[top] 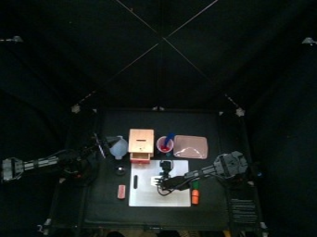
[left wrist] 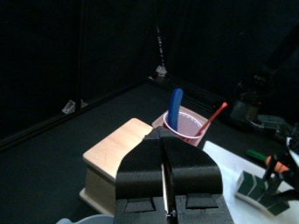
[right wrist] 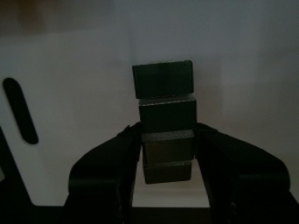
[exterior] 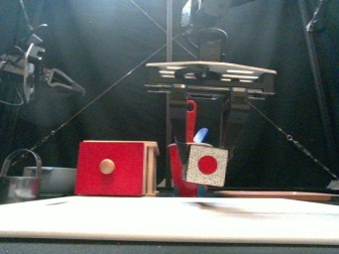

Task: Place sushi on board then cut the sushi with the knife then place the pieces on the plate
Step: Pick knife at handle with right hand

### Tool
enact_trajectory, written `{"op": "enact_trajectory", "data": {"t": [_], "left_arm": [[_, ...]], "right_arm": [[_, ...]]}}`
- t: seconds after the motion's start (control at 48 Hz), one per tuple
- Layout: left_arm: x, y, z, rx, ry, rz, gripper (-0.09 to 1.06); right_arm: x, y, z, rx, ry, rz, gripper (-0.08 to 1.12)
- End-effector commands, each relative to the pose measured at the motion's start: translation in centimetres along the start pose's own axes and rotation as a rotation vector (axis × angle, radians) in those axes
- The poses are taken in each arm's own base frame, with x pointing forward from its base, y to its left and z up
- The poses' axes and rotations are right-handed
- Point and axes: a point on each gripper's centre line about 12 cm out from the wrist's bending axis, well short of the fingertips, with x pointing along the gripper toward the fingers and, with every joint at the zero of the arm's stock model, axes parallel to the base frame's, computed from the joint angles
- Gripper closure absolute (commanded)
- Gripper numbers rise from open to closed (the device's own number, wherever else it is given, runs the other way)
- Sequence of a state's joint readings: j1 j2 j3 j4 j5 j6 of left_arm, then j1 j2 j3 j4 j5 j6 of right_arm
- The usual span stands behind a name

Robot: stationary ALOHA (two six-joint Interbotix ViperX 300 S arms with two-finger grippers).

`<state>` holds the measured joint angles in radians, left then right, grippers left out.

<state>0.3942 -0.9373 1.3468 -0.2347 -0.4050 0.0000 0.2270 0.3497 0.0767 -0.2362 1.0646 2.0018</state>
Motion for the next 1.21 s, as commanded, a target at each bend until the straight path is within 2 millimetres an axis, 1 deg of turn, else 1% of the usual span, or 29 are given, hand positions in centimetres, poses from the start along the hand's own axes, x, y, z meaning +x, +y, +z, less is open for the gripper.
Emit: {"op": "enact_trajectory", "data": {"t": [0.021,0.146,0.229,0.292,0.396,0.521,0.604,0.688,0.771,0.833,0.896,0.958,0.979,1.104,1.208], "left_arm": [[0.3,-0.3,0.5,0.054,-0.003,-0.018,0.94],[0.5,-0.6,1.1,0.061,-0.012,-0.031,0.94],[0.5,-0.6,1.2,0.061,-0.015,-0.03,0.94],[0.5,-0.6,1.2,0.058,-0.015,-0.031,0.94],[0.5,-0.7,1.2,0.058,-0.015,-0.033,0.94],[0.6,-0.8,1.6,0.056,-0.027,-0.035,0.94],[0.7,-0.8,1.8,0.051,-0.029,-0.035,0.94],[0.7,-0.9,1.9,0.048,-0.032,-0.036,0.94],[0.7,-0.9,1.9,0.053,-0.034,-0.037,0.94],[0.7,-0.8,1.9,0.057,-0.037,-0.034,0.94],[0.7,-0.7,2.1,0.057,-0.046,-0.03,0.94],[0.7,-0.6,2.1,0.055,-0.05,-0.022,0.94],[0.7,-0.6,2.2,0.055,-0.052,-0.021,0.94],[0.7,-0.5,2.2,0.049,-0.056,-0.016,0.94],[0.7,-0.5,2.3,0.045,-0.057,-0.017,0.94]], "right_arm": [[-1.1,0.1,0.1,0.013,0.027,0.013,0.42],[-0.9,0.1,0.2,-0.027,0.021,0.018,0.33],[-0.9,0.3,0.6,-0.052,0.012,0.027,0.22],[-0.9,-0.1,0.7,-0.069,0.01,0.014,0.11],[-0.9,-0.2,0.7,-0.073,0.007,0.007,0.0],[-0.5,-0.2,0.7,-0.069,0.005,-0.005,-0.01],[-0.6,0.0,0.6,-0.085,0.006,0.001,-0.01],[-1.5,0.3,0.8,-0.087,0.012,0.026,-0.01],[-3.2,1.1,1.1,-0.119,0.015,0.082,0.0],[-4.4,1.8,1.2,-0.183,0.007,0.137,0.0],[-5.4,2.3,1.2,-0.284,-0.002,0.194,0.0],[-6.2,2.9,1.1,-0.402,-0.002,0.249,0.0],[-6.6,3.1,1.0,-0.466,0.002,0.279,0.0],[-7.1,3.6,0.3,-0.693,0.056,0.356,0.0],[-7.5,4.3,0.5,-0.869,0.098,0.419,0.0]]}}
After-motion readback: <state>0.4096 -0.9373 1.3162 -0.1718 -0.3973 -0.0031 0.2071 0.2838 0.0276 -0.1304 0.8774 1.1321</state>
